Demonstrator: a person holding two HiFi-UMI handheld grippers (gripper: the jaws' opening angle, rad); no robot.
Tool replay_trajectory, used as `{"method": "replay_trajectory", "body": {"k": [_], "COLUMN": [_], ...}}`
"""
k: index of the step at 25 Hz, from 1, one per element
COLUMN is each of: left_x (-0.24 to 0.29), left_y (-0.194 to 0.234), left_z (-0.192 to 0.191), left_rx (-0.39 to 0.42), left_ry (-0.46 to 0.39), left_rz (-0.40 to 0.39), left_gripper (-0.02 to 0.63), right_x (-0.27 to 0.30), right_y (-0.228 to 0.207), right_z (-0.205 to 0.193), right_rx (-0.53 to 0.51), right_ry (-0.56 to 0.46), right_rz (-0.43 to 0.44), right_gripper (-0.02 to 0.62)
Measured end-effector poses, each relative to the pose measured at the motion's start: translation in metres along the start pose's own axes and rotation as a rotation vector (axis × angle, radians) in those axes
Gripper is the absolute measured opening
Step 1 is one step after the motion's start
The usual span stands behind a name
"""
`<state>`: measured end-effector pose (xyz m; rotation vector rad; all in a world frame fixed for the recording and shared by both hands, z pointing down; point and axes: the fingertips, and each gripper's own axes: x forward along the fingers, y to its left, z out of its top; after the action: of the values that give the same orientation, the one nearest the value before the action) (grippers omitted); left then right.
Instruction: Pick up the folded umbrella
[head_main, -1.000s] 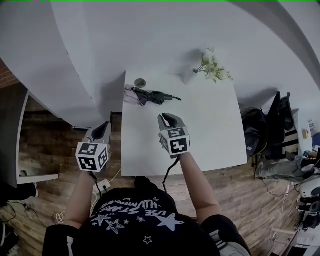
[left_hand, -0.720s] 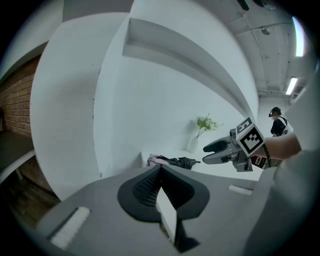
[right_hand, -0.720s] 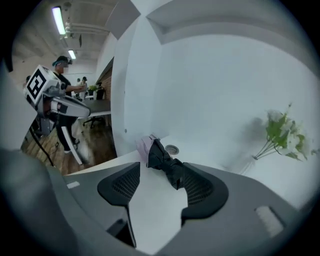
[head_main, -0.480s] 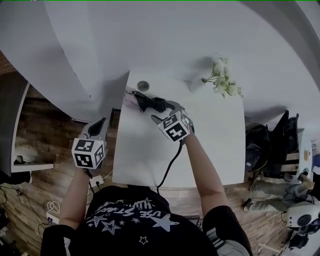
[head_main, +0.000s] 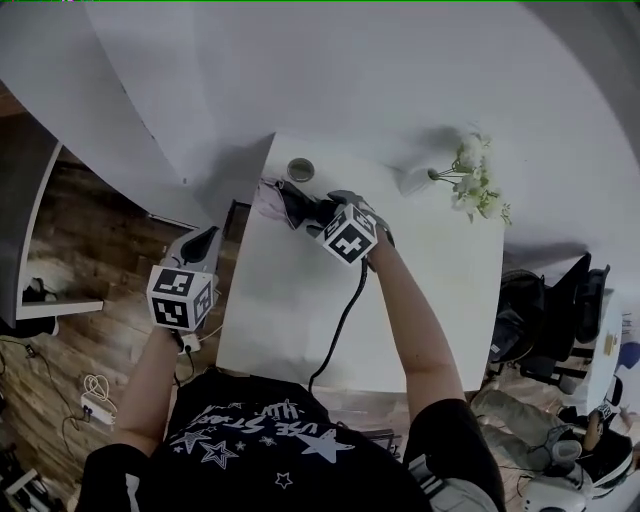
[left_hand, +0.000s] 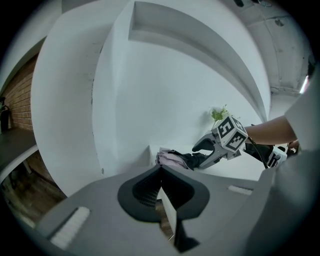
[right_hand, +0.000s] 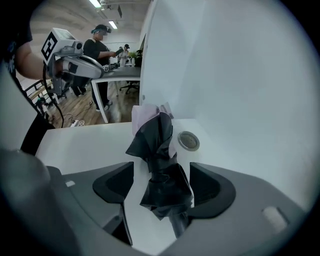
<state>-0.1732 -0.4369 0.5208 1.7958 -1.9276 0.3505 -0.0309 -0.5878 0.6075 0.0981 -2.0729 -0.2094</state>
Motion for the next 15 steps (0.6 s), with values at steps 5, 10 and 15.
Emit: {"method": "replay_trajectory", "body": {"k": [5,10,15], "left_x": [0.008,0.012,0.01], "left_y": [0.001,0.006,0.013], "left_z": [-0.007,-0.013,-0.025], "left_rx": [-0.016,-0.032,-0.051], "left_ry": [0.016,0.028,0.046], "left_rz": [0.005,0.013,0.03], "left_gripper": [0.003,0.003,0.003], "right_x": [0.023,0.039,0.047], "right_y": [-0.001,-0.001,0.0], "right_z": [-0.002,-0.006,-0.007], "right_rx": [-0.042,-0.08,-0.083], "right_ry": [0.053,0.125,0.146], "right_rz": [0.066,0.139,0.211], "right_gripper": [0.34,0.313,0.291]}}
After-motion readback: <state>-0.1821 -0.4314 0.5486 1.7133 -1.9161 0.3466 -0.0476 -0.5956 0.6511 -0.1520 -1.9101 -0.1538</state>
